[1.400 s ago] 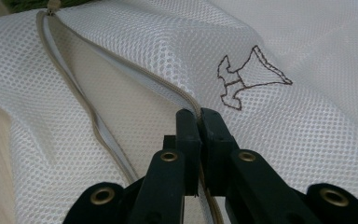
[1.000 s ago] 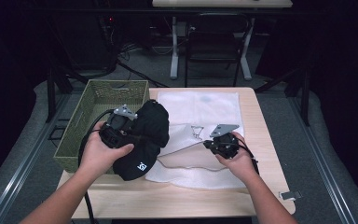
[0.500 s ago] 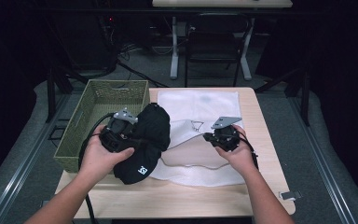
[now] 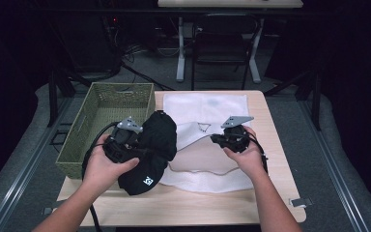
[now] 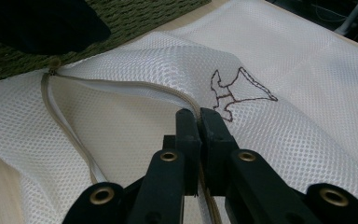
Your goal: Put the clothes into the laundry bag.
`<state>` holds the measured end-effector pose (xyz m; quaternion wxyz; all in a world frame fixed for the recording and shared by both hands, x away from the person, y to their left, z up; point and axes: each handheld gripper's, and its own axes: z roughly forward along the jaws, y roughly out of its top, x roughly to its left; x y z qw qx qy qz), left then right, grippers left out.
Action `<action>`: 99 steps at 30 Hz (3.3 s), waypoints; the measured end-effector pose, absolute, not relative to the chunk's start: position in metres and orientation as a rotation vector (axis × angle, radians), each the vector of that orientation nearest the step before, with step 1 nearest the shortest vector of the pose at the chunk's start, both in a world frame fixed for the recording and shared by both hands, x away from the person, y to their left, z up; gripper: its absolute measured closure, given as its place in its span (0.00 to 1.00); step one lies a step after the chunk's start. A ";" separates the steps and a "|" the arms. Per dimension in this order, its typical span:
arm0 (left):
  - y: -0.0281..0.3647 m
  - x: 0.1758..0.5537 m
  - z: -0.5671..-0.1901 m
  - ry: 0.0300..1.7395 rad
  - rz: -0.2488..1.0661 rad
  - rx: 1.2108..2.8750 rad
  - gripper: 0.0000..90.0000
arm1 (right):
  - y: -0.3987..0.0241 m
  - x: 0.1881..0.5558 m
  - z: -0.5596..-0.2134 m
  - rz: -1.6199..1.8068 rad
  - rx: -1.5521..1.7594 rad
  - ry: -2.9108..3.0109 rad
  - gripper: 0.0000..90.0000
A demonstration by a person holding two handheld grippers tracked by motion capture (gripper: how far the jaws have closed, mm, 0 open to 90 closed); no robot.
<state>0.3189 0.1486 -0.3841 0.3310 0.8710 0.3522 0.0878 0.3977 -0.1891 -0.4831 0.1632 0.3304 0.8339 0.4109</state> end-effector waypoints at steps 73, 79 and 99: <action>0.050 0.295 -0.476 0.676 0.015 2.374 0.80 | -0.188 0.392 -0.484 1.239 0.968 2.368 0.97; 0.043 0.299 -0.484 0.677 0.006 2.383 0.80 | -0.187 0.392 -0.484 1.236 0.965 2.368 0.97; 0.038 0.313 -0.519 0.744 -0.031 2.387 0.80 | -0.188 0.390 -0.485 1.235 0.966 2.370 0.97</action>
